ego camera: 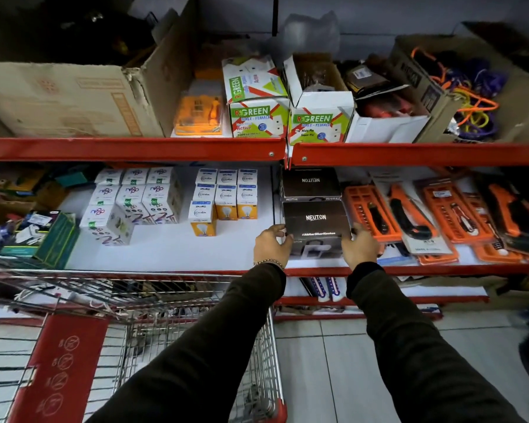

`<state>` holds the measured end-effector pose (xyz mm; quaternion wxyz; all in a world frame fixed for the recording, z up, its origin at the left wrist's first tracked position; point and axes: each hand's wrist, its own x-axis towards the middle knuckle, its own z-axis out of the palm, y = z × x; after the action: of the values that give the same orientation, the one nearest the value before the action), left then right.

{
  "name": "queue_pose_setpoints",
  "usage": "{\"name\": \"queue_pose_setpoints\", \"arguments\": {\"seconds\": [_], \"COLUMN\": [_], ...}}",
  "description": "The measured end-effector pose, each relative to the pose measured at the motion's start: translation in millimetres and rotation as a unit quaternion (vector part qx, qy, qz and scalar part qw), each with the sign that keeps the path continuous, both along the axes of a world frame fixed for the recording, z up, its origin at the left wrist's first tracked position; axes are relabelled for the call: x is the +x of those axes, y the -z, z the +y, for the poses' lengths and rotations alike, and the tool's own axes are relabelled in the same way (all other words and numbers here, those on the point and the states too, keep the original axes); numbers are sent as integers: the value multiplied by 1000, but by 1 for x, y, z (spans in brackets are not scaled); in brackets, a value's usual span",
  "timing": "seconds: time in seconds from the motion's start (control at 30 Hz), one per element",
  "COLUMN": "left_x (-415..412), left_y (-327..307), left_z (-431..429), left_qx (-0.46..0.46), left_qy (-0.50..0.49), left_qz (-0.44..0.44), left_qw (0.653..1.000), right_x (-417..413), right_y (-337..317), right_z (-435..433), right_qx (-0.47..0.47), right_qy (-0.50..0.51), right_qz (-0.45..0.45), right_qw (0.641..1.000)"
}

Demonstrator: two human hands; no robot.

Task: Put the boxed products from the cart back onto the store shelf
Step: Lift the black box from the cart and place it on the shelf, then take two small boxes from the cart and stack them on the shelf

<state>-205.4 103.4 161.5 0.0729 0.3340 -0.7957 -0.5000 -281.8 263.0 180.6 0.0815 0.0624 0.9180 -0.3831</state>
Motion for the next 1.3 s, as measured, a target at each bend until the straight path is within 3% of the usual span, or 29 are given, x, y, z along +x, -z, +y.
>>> {"name": "queue_pose_setpoints", "arguments": {"seconds": [0.13,0.23,0.37,0.53,0.77,1.0,1.3], "left_x": [16,37,73,131,214,298,349], "left_y": [3,8,19,33,73,129,205], "left_z": [-2,-12,-39,-79,-145,-207,-232], "left_qx": [-24,-94,-252,-337,-359,-295,-224], "left_qy": [19,56,103,134,161,189,335], "left_qz": [19,47,41,5,-95,-208,-346], "left_qw": [999,993,961,932,914,913,847], "right_x": [22,47,80,132,205,269,320], "right_y": [6,9,16,30,72,127,210], "right_z": [-8,-21,-49,-91,-146,-194,-233], "right_qx": [25,82,120,146,166,195,273], "right_qy": [-24,-86,-158,-248,-361,-469,-560], "right_qz": [106,184,212,223,152,53,-64], "right_qw": [994,976,957,931,905,860,780]}}
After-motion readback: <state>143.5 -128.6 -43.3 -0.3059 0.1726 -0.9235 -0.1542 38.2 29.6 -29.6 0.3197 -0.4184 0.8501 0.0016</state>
